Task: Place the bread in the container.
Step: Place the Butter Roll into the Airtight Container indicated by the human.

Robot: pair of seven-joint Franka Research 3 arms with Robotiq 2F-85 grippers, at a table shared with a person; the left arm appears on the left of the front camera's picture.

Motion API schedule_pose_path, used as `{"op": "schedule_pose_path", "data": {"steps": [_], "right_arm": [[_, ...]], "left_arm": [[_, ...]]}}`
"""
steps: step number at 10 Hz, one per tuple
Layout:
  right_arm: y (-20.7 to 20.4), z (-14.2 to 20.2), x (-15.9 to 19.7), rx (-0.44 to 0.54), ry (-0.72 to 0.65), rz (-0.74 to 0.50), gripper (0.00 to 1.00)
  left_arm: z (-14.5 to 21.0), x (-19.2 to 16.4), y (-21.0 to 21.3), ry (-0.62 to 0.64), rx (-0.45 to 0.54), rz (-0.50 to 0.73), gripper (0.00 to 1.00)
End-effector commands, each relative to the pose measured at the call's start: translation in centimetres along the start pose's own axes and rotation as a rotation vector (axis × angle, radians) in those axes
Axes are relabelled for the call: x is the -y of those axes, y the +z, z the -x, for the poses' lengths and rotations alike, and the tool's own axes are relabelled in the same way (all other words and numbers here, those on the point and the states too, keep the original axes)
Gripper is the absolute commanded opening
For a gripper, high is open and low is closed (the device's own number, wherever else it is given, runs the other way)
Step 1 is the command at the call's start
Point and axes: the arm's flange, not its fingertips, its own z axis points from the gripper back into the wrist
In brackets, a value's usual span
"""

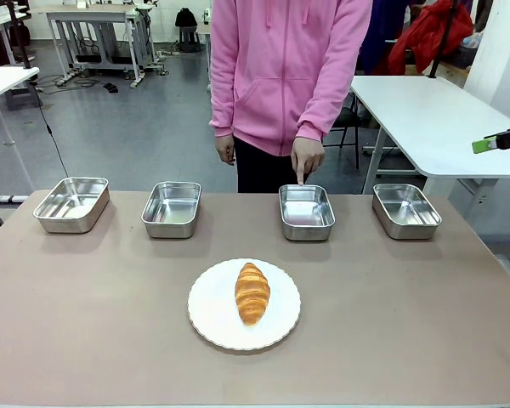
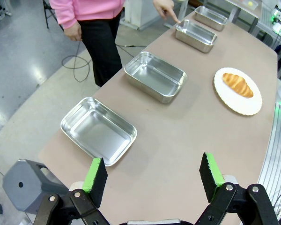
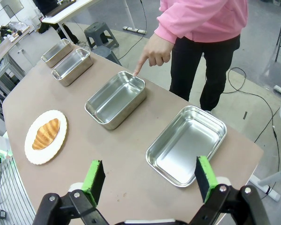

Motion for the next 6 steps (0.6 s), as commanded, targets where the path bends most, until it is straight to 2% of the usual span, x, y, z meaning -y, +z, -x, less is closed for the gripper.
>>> {"op": "schedule_pose_path", "data": {"steps": [1, 4, 6], "right_arm": [[0.1, -0.1, 0.0, 0.002, 0.001, 0.002, 1.0], [0.0, 0.0, 0.0, 0.0, 0.0, 0.0, 1.0], [-1.9, -2.8, -3.9, -0.084, -0.026, 0.092, 1.0]], "left_arm": [[-0.1, 0.1, 0.2, -0.009, 0.003, 0.003, 1.0], [-0.1, 0.1, 0.2, -0.009, 0.003, 0.003, 1.0], [-0.1, 0.1, 0.2, -0.009, 0.003, 0.003, 1.0]]}}
